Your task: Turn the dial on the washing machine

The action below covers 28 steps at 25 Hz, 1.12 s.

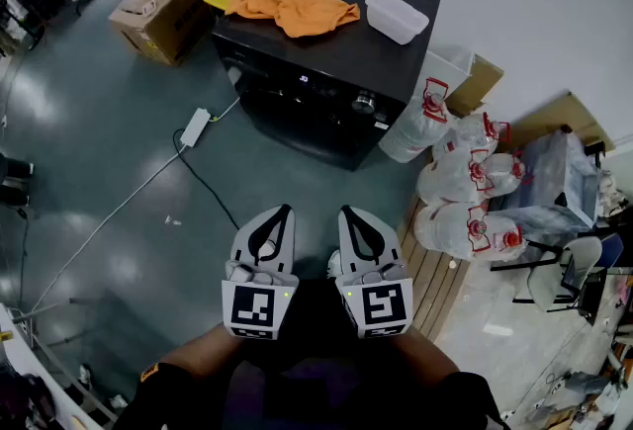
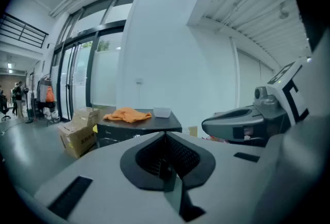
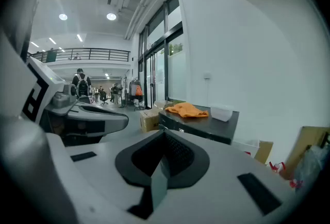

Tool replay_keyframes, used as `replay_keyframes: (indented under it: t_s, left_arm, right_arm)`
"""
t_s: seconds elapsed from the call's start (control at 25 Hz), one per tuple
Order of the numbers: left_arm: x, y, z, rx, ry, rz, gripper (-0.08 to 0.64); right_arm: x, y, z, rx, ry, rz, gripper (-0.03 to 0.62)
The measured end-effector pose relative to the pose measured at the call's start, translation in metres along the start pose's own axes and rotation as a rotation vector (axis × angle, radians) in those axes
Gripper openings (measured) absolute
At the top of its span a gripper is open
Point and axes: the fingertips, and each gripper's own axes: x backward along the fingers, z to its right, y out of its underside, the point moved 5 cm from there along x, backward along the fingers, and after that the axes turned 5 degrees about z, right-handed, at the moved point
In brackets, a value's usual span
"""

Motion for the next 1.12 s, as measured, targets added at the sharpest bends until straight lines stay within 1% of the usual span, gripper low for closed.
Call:
replay_keyframes:
  t_s: [0.36, 0.52, 0.68, 0.92, 0.96, 1.04, 1.12]
  left_arm:
    - [0.006, 0.001, -0.01, -0.003, 0.01, 0.007, 0.015]
    - [0.009, -0.001, -0.018, -0.007, 0.021, 0.012, 0.015]
    - [0.008, -0.004, -0.029, -0.012, 0.04, 0.014, 0.015]
    - [0.004, -0.007, -0.054, -0.036, 0.084, 0.029, 0.015]
    - [0.004, -0.007, -0.059, -0.04, 0.093, 0.03, 0.015]
    - [0.004, -0.007, -0.069, -0.047, 0.113, 0.025, 0.017]
    - [0.005, -0.006, -0.079, -0.054, 0.134, 0.021, 0.017]
  right_arm:
    - [-0.002, -0.001, -0.009, 0.003, 0.022, -0.003, 0.014]
    - [-0.006, -0.004, -0.016, -0.014, 0.04, 0.005, 0.014]
    - [-0.01, -0.003, -0.02, -0.021, 0.071, 0.003, 0.015]
    - [-0.023, -0.005, -0.031, -0.042, 0.123, 0.027, 0.02]
    - [-0.026, -0.006, -0.033, -0.046, 0.136, 0.03, 0.033]
    - [-0.031, -0.008, -0.038, -0.051, 0.163, 0.034, 0.121]
    - [-0.035, -0.011, -0.044, -0.052, 0.192, 0.039, 0.147]
